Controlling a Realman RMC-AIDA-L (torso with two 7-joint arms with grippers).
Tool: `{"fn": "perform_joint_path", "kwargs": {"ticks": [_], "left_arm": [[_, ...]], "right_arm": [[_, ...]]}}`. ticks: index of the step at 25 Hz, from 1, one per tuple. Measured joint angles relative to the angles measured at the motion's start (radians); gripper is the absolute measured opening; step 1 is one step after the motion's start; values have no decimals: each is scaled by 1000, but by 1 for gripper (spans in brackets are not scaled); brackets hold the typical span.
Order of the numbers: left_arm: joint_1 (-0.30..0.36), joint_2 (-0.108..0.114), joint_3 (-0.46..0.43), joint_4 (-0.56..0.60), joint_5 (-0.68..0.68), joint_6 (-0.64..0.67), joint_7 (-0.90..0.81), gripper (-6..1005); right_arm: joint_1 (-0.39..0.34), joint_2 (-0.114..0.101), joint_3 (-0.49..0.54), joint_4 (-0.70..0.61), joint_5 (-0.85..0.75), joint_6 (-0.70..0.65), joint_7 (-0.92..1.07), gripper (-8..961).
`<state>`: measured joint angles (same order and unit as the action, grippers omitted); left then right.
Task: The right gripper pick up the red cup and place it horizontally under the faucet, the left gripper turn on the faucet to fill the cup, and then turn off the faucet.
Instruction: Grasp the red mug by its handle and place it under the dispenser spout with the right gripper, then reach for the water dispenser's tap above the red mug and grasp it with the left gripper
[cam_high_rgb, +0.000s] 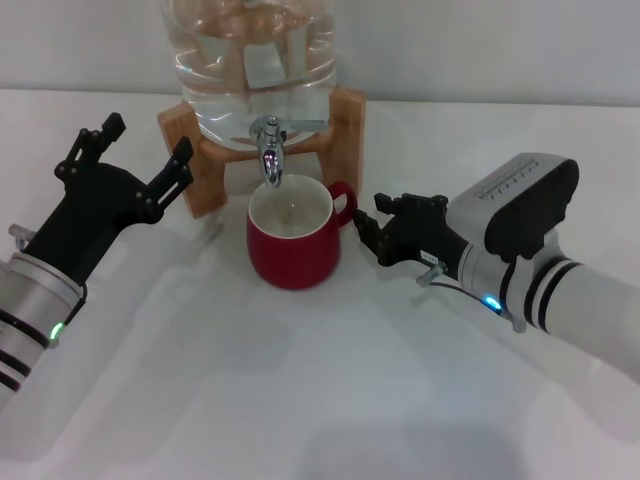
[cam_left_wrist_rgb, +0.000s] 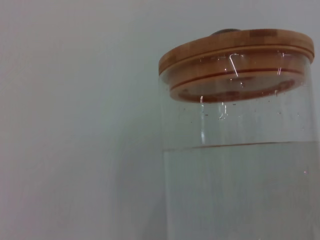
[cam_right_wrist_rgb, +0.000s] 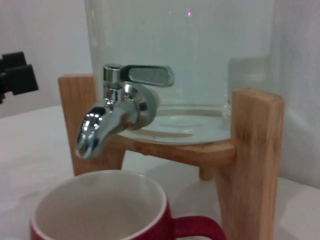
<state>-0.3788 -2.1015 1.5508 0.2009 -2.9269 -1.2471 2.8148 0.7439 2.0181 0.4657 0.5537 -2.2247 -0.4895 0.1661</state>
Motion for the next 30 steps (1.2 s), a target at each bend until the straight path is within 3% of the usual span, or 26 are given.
{"fn": "perform_joint_path", "kwargs": {"ticks": [19,30], "left_arm": [[24,2,-6,-11,0,-1,0,874],[25,3,-6,-12,-1,0,1,874]], "right_arm": [[-106,-9,31,35,-109,-111,-1,327],[-234,-14,194,44,-300,-205,0,328]]}}
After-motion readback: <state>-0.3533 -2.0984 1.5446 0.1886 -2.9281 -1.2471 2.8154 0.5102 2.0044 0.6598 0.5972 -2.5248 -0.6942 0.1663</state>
